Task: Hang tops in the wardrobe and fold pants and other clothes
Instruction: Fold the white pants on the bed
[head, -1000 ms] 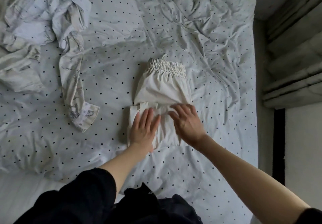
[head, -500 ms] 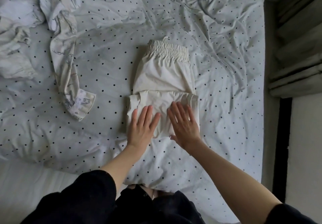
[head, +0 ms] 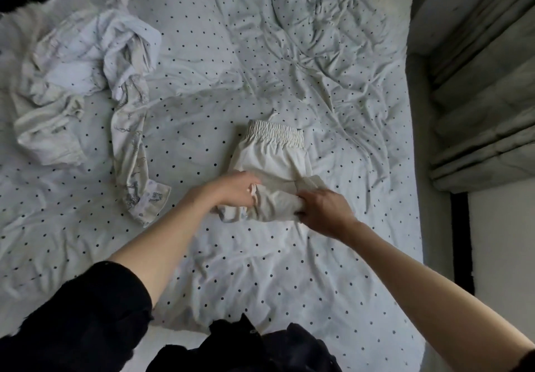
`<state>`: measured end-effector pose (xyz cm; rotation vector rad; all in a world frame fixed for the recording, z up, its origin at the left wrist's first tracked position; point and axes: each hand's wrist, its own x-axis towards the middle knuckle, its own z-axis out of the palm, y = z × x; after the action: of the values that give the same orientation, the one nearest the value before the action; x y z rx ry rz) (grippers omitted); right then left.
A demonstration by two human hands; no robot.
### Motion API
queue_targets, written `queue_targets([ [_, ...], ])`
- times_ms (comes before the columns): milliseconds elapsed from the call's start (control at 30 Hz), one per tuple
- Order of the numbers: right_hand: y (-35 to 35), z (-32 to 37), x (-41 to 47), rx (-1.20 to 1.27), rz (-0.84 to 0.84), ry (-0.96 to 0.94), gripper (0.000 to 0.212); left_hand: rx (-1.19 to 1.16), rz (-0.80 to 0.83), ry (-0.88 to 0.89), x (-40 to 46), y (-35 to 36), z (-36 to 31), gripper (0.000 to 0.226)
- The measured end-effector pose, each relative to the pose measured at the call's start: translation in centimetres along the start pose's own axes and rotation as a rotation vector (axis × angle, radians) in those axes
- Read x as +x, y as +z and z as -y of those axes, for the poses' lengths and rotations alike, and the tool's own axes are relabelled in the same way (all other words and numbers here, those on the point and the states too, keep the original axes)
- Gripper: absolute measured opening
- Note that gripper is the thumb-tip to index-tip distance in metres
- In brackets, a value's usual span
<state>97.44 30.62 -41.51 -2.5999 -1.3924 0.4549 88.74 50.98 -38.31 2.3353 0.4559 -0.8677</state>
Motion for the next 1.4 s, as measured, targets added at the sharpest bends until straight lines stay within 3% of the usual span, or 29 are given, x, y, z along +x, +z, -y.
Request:
queue_targets([
  [67,-2.1,-0.4,2.1,-0.045,-0.073,0.083,0.027,0.116,-0.261,0.028,-0.3,-2.3,-0.4,0.053],
  [167,-3.7,-0.9,6.1,-0.049,-0.150,0.166,0.024,0.367,-0.799,0.160,-0.5,-3.1,-1.1,0.057],
  [233,-4.0,-1.3,8.4,-0.040,-0.119,0.251,0.027,0.416,-0.962,0.296,0.0,-2.0,-1.5,0.054],
  [300,-3.6,-1.7,11.0,-0.070,-0.125,0.296,0.031,0.489,-0.776,0.318,1.0,-0.6,-0.9,0.058],
  [400,-2.2,-0.6,12.5,-0.029,-0.300,0.271,0.040,0.551,-0.380,0.058,3.3,0.7,1.3,0.098],
  [500,0.6,1.2,10.2,0.019,-0.411,0.095,0.055,0.632,-0.294,-0.017,5.5,0.2,2.4,0.121],
  [600,4.1,1.1,7.5,-0.132,-0.188,-0.047,0.083,0.666,-0.297,-0.021,7.5,0.5,2.7,0.127],
  [667,5.4,0.1,7.7,-0.231,-0.053,-0.047,0.101,0.665,-0.295,-0.014,8.6,1.1,2.9,0.119],
  [767,6.0,-1.2,9.7,-0.276,-0.029,-0.038,0.111,0.610,-0.351,0.028,10.0,1.1,3.7,0.099],
  [900,6.9,-2.8,12.1,-0.234,-0.219,-0.064,0.088,0.705,-0.634,0.150,11.6,0.7,4.9,0.095],
  [1000,6.6,-3.4,13.0,-0.215,-0.247,-0.065,0.085,0.725,-0.641,0.131,12.3,1.0,5.1,0.110],
  [1067,6.2,-3.6,13.4,-0.229,-0.247,-0.076,0.076,0.682,-0.675,0.125,12.6,1.1,4.3,0.095],
  [1233,2.9,-4.6,15.1,-0.190,-0.275,-0.166,0.060,0.680,-0.894,0.172,13.4,0.0,2.4,0.029],
  [1400,0.7,-2.6,12.4,-0.072,-0.206,-0.097,0.059,0.578,-0.940,0.181,10.4,0.3,0.9,0.021],
])
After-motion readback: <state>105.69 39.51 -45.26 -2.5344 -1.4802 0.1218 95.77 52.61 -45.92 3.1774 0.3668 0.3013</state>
